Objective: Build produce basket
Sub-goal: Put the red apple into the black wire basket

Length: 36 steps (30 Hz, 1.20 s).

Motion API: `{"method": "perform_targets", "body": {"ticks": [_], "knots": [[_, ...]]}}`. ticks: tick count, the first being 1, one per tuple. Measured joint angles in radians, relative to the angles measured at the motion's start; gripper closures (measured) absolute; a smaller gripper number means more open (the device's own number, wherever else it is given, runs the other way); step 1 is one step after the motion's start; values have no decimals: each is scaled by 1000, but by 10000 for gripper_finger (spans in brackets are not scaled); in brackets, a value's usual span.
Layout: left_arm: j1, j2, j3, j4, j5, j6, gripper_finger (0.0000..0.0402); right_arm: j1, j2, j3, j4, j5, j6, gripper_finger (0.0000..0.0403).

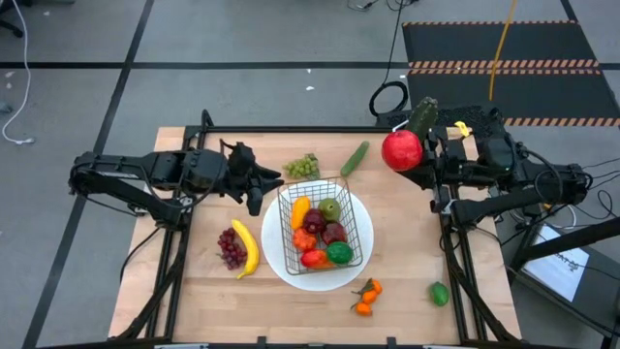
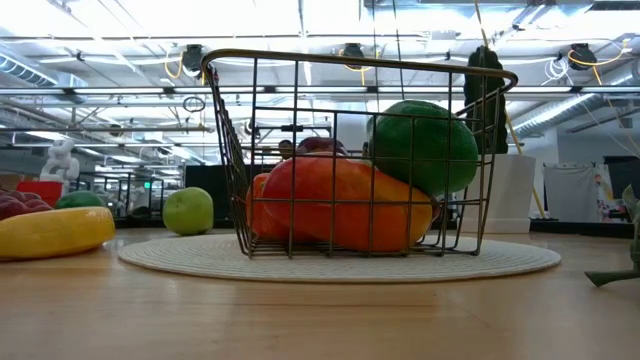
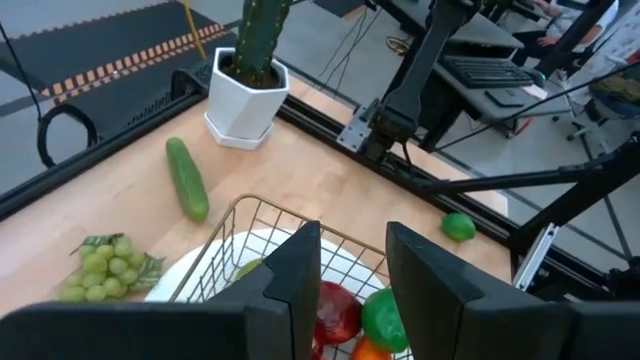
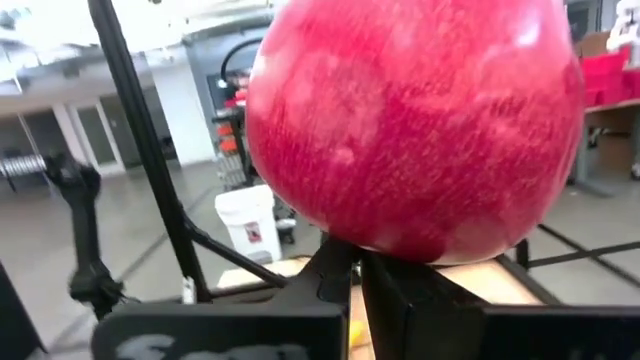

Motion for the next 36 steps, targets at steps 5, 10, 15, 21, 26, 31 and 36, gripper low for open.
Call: {"method": "perform_targets", "body": {"ticks": [5, 10, 15, 21, 26, 31, 36], "knots": [[0, 0, 0, 0, -2, 0, 286, 0, 4, 0, 58, 2, 125, 399], [0, 0, 0, 0, -2, 1, 286, 0, 7, 0, 85, 2, 260, 399], [0, 0, 0, -1, -2, 1, 286, 0, 8, 0, 83, 2, 396, 399], [0, 0, 0, -1, -2, 1, 286, 0, 8, 0, 83, 2, 515, 399], [0, 0, 0, -1, -2, 1, 286, 0, 7, 0, 83, 2, 608, 398], [0, 0, 0, -1, -2, -1, 286, 0, 7, 0, 83, 2, 682, 398], [0, 0, 0, -1, -2, -2, 286, 0, 7, 0, 83, 2, 746, 398]]}}
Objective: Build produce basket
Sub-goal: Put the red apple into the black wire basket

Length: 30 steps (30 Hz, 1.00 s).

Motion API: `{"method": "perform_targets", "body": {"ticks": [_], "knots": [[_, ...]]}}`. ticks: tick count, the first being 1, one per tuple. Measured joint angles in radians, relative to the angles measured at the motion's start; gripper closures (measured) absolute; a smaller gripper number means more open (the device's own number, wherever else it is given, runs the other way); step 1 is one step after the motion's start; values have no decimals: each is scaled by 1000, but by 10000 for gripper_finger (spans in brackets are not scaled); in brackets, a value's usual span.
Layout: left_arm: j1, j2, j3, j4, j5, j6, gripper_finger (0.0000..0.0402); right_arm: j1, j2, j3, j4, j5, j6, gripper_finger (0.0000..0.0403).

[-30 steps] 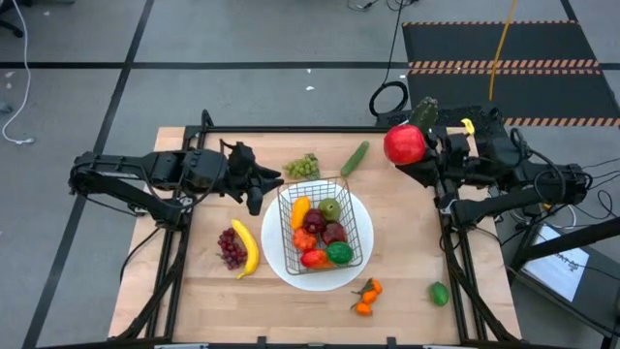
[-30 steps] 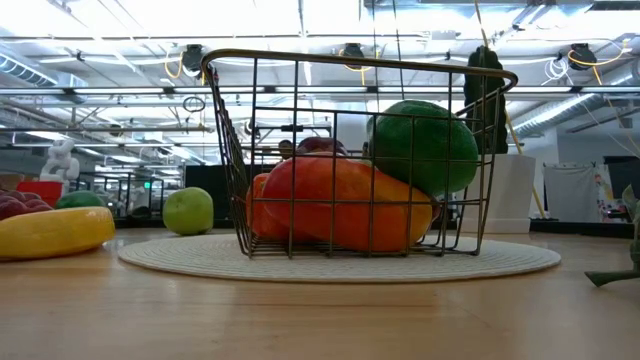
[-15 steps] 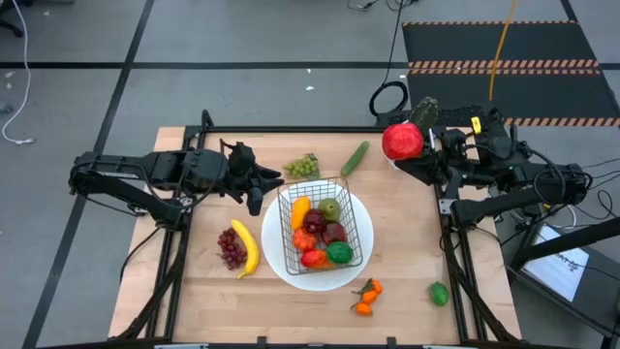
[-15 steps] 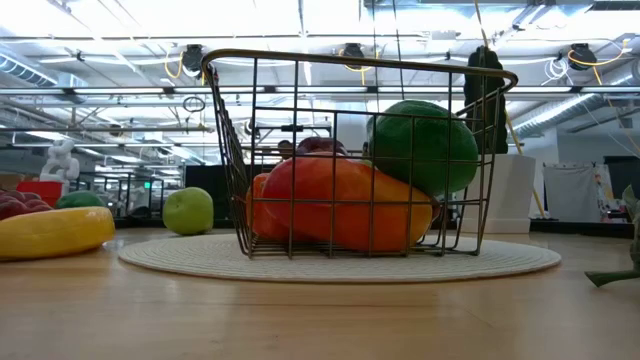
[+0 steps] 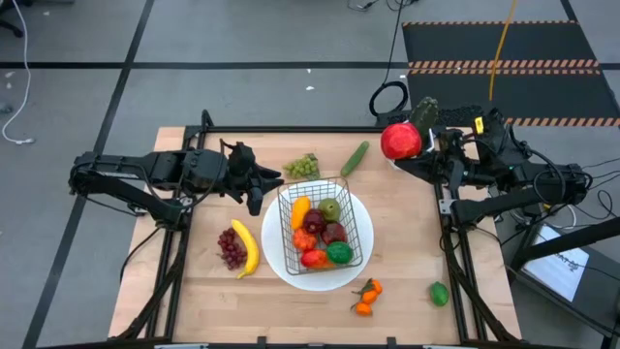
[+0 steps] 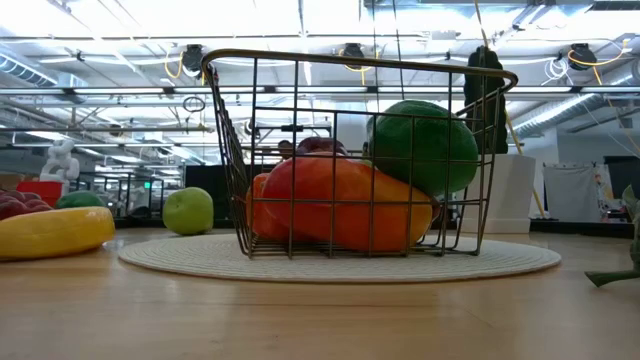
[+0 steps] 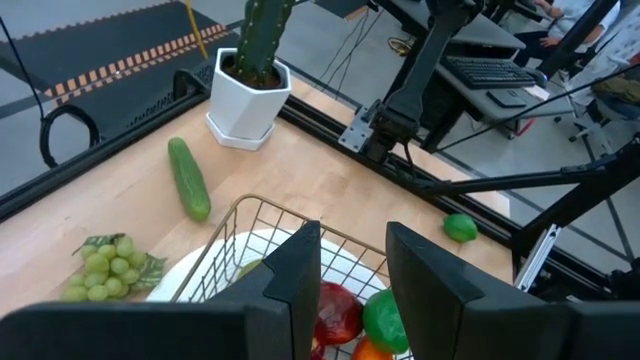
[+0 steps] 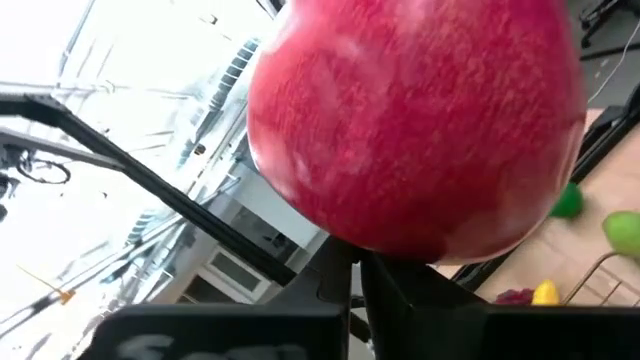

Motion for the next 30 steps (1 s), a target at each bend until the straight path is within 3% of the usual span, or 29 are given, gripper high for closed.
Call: {"method": "perform_targets", "body": {"ticks": [5, 22, 30], "knots": [[0, 0, 0, 0, 0, -2, 286, 0, 0, 0, 0, 0, 59, 398], [0, 0, -1, -3, -1, -21, 286, 0, -4, 0, 0, 0, 44, 398], [0, 0, -1, -3, -2, -17, 286, 0, -4, 0, 0, 0, -209, 398]]}}
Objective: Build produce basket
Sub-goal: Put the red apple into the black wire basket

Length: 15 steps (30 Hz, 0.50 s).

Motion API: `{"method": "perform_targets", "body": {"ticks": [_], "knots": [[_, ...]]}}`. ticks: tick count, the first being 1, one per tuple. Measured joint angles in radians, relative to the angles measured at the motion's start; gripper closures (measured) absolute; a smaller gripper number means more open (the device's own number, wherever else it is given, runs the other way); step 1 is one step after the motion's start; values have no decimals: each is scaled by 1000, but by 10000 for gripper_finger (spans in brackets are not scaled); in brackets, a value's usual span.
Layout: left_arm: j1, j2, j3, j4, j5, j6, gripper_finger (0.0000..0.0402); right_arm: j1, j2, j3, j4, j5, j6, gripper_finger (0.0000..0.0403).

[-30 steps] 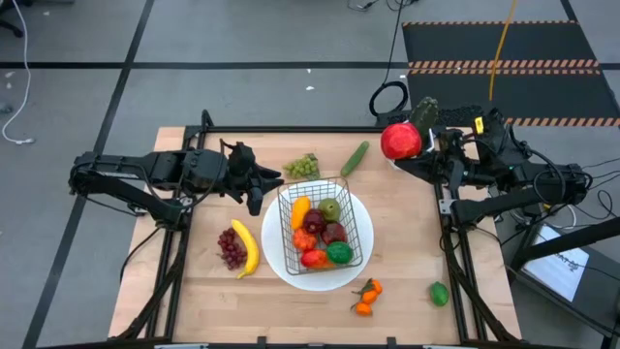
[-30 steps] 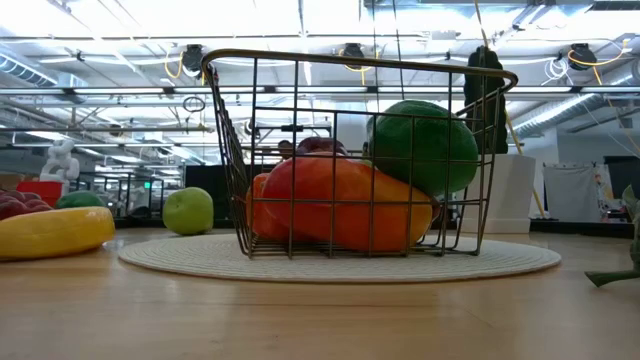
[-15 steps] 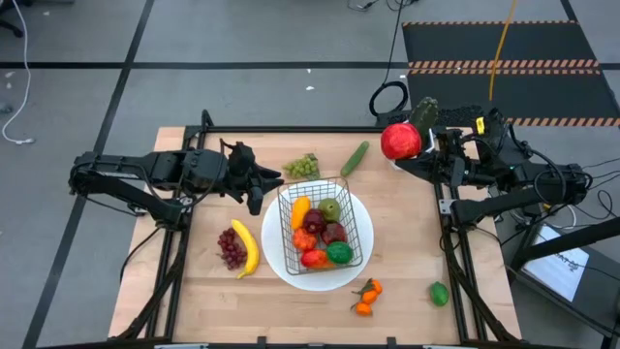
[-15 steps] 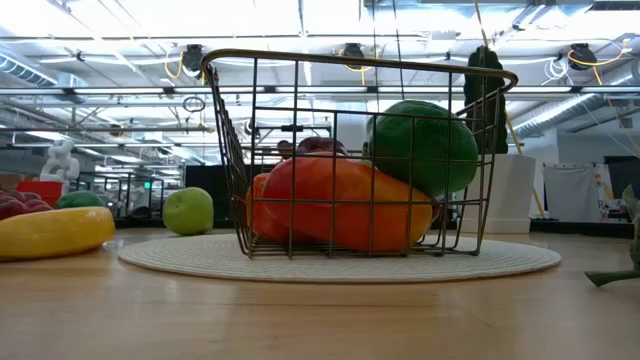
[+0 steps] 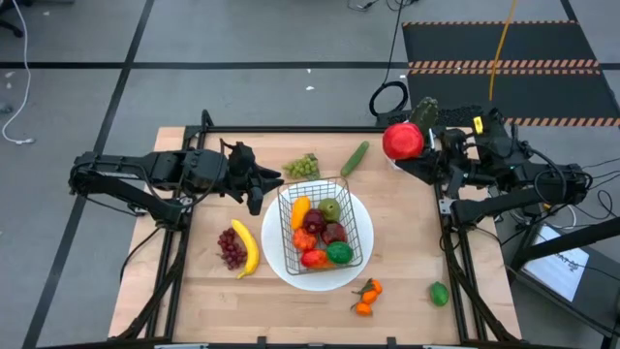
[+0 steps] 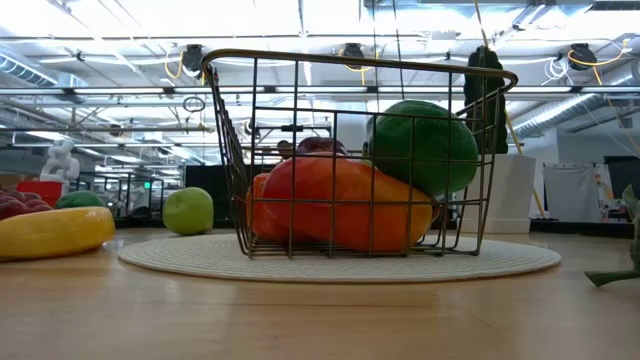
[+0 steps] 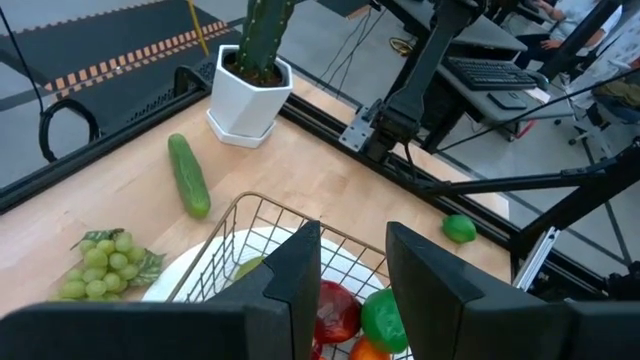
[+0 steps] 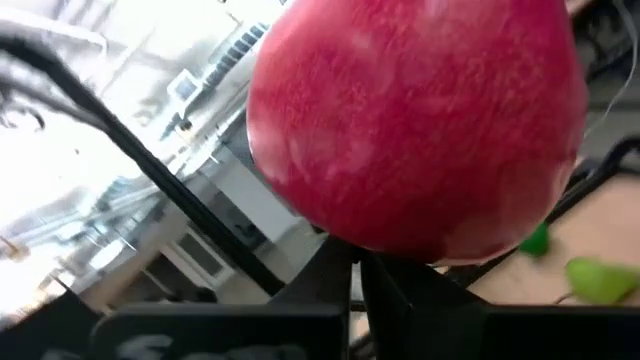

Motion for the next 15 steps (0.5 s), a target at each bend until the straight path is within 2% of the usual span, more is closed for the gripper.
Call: {"method": "perform_targets", "body": {"ticks": [15], "knots": [[0, 0, 0, 0, 0, 2, 286, 0, 3, 0, -26, 0, -580, 398]]}}
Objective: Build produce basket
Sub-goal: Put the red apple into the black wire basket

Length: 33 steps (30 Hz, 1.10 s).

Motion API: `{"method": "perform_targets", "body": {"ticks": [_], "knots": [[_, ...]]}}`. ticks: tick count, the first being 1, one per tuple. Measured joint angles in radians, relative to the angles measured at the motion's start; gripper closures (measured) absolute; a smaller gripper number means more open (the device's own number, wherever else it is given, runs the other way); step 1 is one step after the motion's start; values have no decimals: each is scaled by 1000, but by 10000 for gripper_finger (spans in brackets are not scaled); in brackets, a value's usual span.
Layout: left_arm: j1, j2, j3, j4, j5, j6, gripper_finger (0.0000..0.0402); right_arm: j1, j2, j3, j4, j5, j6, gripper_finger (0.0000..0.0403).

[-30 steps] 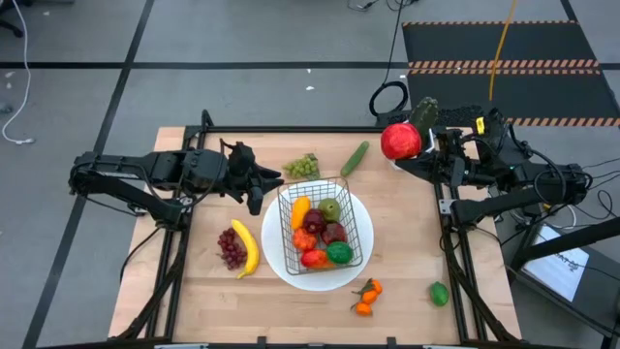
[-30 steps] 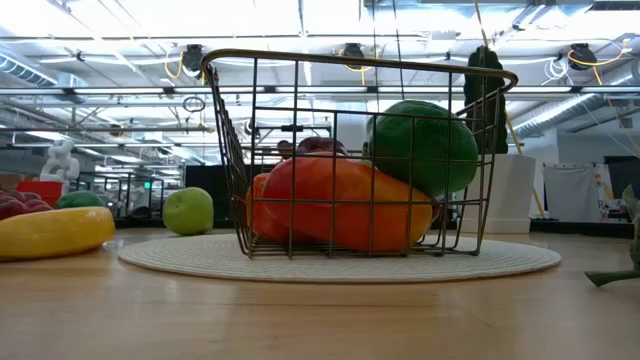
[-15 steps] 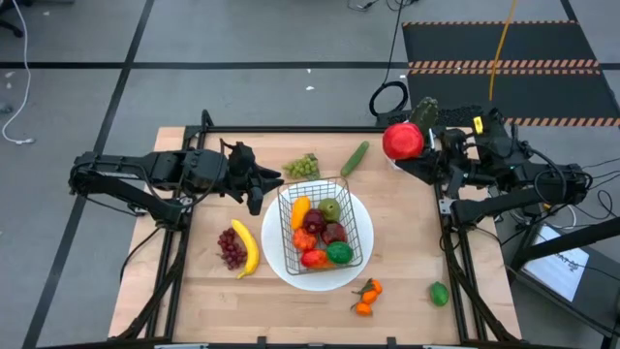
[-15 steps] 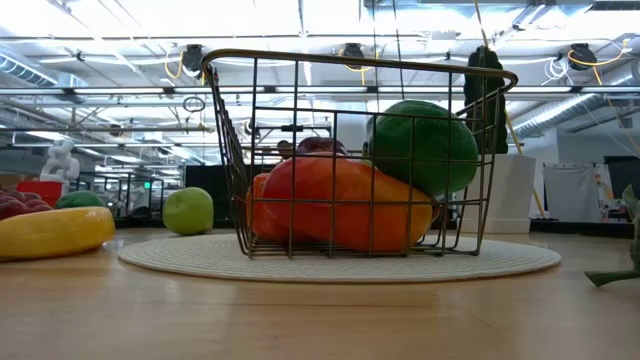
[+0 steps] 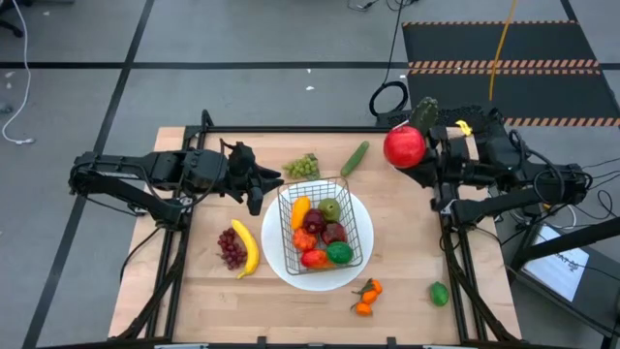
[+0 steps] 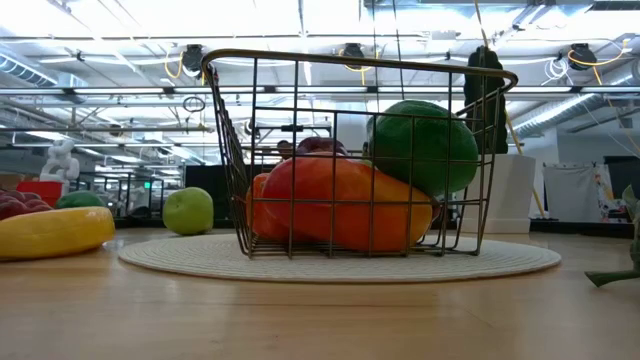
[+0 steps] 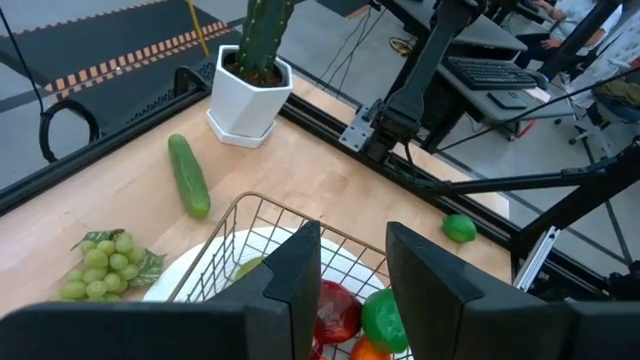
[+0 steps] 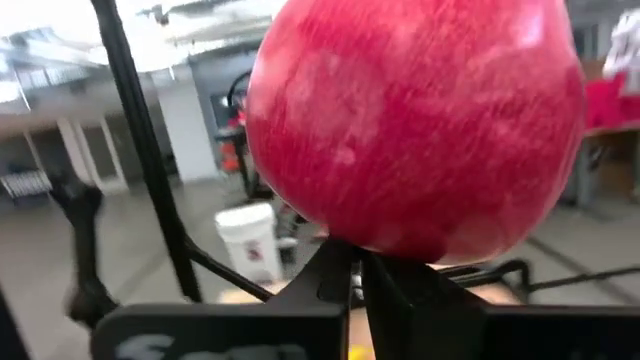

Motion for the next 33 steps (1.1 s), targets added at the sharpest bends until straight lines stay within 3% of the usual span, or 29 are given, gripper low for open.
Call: {"method": "perform_targets", "body": {"ticks": [22, 33], "knots": [[0, 0, 0, 0, 0, 23, 286, 0, 35, 0, -41, 0, -619, 398], [0, 0, 0, -1, -7, 21, 286, 0, 35, 0, 39, 0, -967, 398]]}}
